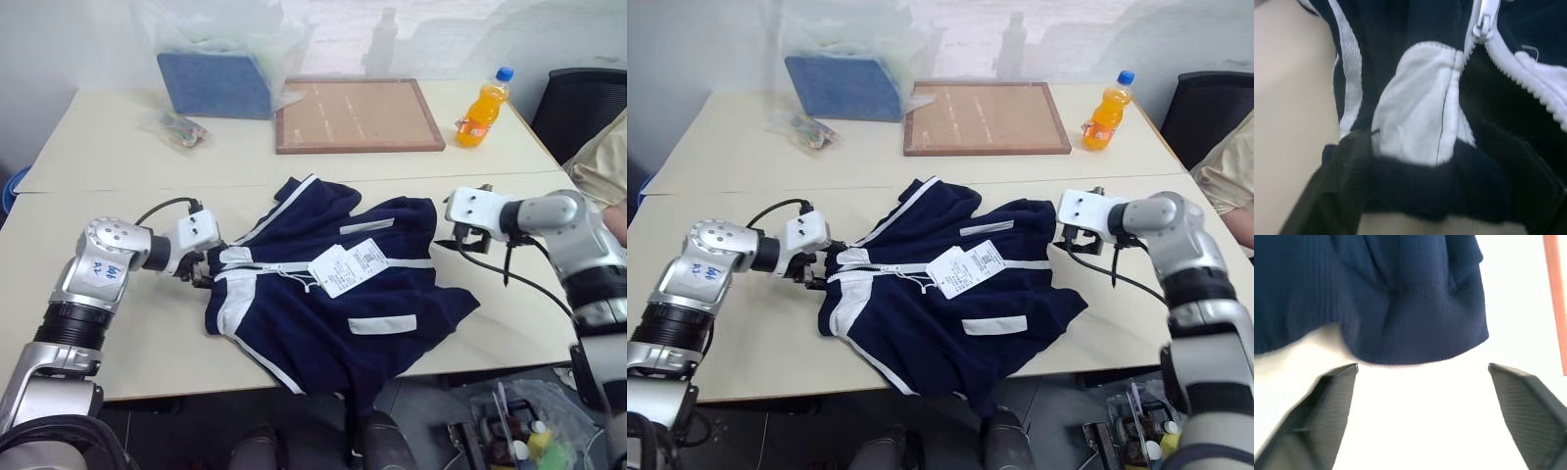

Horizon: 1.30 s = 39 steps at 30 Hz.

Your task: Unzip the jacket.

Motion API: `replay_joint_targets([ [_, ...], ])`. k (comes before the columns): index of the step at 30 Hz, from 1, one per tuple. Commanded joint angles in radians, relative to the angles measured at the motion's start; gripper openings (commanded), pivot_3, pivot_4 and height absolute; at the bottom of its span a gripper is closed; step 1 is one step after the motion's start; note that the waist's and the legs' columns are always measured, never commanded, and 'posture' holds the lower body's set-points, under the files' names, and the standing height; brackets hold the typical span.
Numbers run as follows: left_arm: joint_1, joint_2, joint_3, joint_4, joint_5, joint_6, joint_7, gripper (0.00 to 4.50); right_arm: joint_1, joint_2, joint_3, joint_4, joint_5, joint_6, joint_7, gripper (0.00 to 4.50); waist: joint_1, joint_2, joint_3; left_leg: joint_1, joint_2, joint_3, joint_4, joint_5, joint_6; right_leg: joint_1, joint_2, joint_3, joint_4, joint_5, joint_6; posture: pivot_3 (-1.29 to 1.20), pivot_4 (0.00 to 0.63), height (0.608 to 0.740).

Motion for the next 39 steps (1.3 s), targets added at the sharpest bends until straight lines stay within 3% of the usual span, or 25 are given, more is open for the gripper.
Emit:
replay_joint_targets([
  [1,-0.053,0.058,0.088,-0.094,-0.162,0.132,-0.139,4.49,0.15,-0.049,-0.11,-0.397,0.091,0.138,0.007,4.5,0.003,0.0,0.0,0.0,0.0,0.0,0.0,0.0,0.0,0.0,0.0,0.0,0.0,0.0,0.0,0.0,0.15,0.74],
  [4,-0.089,0.049,0.086,-0.233,-0.302,0.281,-0.225,4.49,0.332,0.0,-0.145,-0.731,0.118,0.3,-0.043,4.5,0.025,0.0,0.0,-0.001,0.0,0.0,0.002,0.0,0.0,0.0,0.0,0.0,0.0,0.0,0.0,0.0,0.15,0.74],
  [8,-0.082,-0.003,-0.021,-0.296,-0.247,0.234,-0.196,4.49,0.433,0.084,-0.058,-0.9,0.038,0.347,-0.135,4.5,0.039,0.0,0.0,0.002,-0.001,-0.001,0.003,0.0,0.0,0.003,-0.001,0.001,0.0,0.0,0.0,0.0,0.15,0.74],
  [14,-0.112,-0.098,-0.171,-0.124,-0.036,-0.007,-0.082,4.49,0.443,0.129,0.083,-0.863,-0.134,0.259,-0.246,4.5,0.049,0.0,0.0,0.001,-0.002,0.001,0.003,0.0,0.0,0.003,0.0,0.001,0.0,0.0,0.0,0.0,0.15,0.74],
  [18,-0.154,-0.175,-0.191,0.025,0.026,-0.119,-0.02,4.49,0.432,0.115,0.144,-0.792,-0.235,0.155,-0.303,4.5,0.051,0.0,0.0,0.001,-0.002,0.001,0.002,0.0,0.0,0.002,0.001,0.001,-0.001,0.0,0.0,0.0,0.15,0.74],
  [25,-0.172,-0.235,-0.184,0.123,0.048,-0.189,0.006,4.49,0.421,0.25,0.125,-0.766,-0.194,0.182,-0.37,4.5,0.045,0.0,-0.001,0.002,-0.001,0.0,0.002,0.0,0.0,0.003,0.001,0.0,-0.001,0.0,0.0,0.0,0.15,0.74],
  [28,-0.164,-0.242,-0.182,0.144,0.055,-0.207,0.013,4.5,0.43,0.327,0.09,-0.781,-0.135,0.223,-0.388,3.87,0.046,0.0,-0.001,0.001,-0.001,0.0,0.002,0.0,0.0,0.003,0.001,-0.001,0.0,0.0,0.0,0.0,0.15,0.74],
  [39,-0.146,-0.244,-0.182,0.144,0.058,-0.219,0.018,4.5,0.508,0.455,-0.013,-0.83,-0.015,0.415,-0.47,0.01,0.048,0.0,-0.001,0.001,-0.001,0.0,0.002,0.0,0.0,0.003,0.001,-0.001,0.0,0.0,0.0,0.0,0.15,0.74],
])
